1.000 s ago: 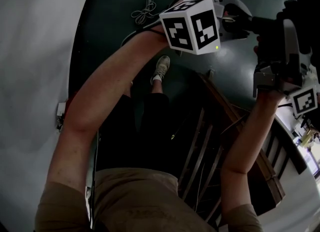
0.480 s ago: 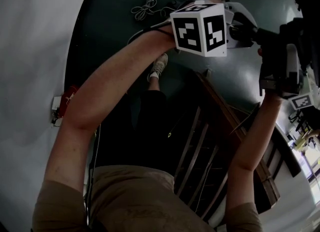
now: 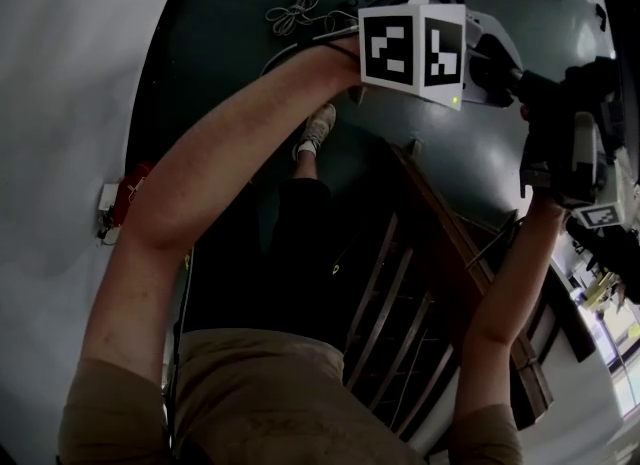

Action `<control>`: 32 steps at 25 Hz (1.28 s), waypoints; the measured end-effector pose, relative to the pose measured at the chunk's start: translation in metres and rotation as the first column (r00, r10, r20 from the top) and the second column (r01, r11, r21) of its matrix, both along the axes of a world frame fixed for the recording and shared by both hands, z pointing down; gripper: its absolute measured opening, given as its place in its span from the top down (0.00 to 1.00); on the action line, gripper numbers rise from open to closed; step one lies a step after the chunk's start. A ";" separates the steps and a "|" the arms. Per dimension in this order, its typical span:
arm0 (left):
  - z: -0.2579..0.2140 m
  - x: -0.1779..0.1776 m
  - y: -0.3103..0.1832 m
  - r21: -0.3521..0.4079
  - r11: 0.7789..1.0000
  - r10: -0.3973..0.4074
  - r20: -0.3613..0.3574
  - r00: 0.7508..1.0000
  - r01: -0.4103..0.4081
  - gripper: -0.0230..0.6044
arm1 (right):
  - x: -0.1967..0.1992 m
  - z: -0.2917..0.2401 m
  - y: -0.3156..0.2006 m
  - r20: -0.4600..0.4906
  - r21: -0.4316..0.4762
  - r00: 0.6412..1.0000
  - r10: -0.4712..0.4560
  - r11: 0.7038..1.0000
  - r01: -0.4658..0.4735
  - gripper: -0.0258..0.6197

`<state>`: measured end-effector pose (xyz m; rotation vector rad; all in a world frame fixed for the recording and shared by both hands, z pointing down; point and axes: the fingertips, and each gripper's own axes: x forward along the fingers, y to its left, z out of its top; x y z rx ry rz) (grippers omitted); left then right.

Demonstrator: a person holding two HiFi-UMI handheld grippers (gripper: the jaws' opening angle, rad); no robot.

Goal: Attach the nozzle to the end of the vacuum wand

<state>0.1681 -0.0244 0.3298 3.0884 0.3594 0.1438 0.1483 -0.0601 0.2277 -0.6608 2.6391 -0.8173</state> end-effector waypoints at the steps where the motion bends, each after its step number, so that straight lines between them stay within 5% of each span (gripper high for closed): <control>1: 0.001 0.000 -0.003 0.011 1.000 -0.013 0.009 1.000 0.013 0.74 | 0.000 0.002 -0.004 -0.003 -0.008 0.999 0.048 0.999 -0.048 0.66; 5: 0.008 0.001 -0.019 0.046 0.997 -0.068 0.058 0.996 0.065 0.74 | 0.004 0.012 -0.026 -0.063 -0.068 0.968 0.244 0.966 -0.248 0.66; 10: 0.008 0.003 -0.039 0.095 0.983 -0.167 0.085 0.982 0.159 0.75 | 0.009 0.013 -0.048 -0.157 -0.096 0.866 0.475 0.865 -0.492 0.66; 16: 0.011 0.011 -0.039 0.162 0.966 -0.218 0.099 0.971 0.200 0.74 | 0.021 0.017 -0.049 -0.268 -0.065 0.731 0.628 0.745 -0.664 0.66; 22: 0.019 0.014 -0.048 0.218 0.933 -0.313 0.105 0.944 0.285 0.74 | 0.024 0.022 -0.055 -0.253 -0.045 0.678 0.691 0.691 -0.721 0.66; 28: 0.020 0.032 -0.045 0.307 0.881 -0.417 0.142 0.898 0.360 0.74 | 0.053 0.026 -0.051 -0.356 -0.039 0.504 0.787 0.526 -0.850 0.66; 30: 0.018 0.034 -0.045 0.318 0.875 -0.418 0.116 0.901 0.365 0.73 | 0.055 0.024 -0.050 -0.325 -0.031 0.507 0.798 0.527 -0.850 0.67; 32: 0.017 0.034 -0.040 0.306 0.886 -0.395 0.101 0.913 0.349 0.73 | 0.052 0.023 -0.047 -0.298 -0.031 0.544 0.784 0.562 -0.827 0.67</control>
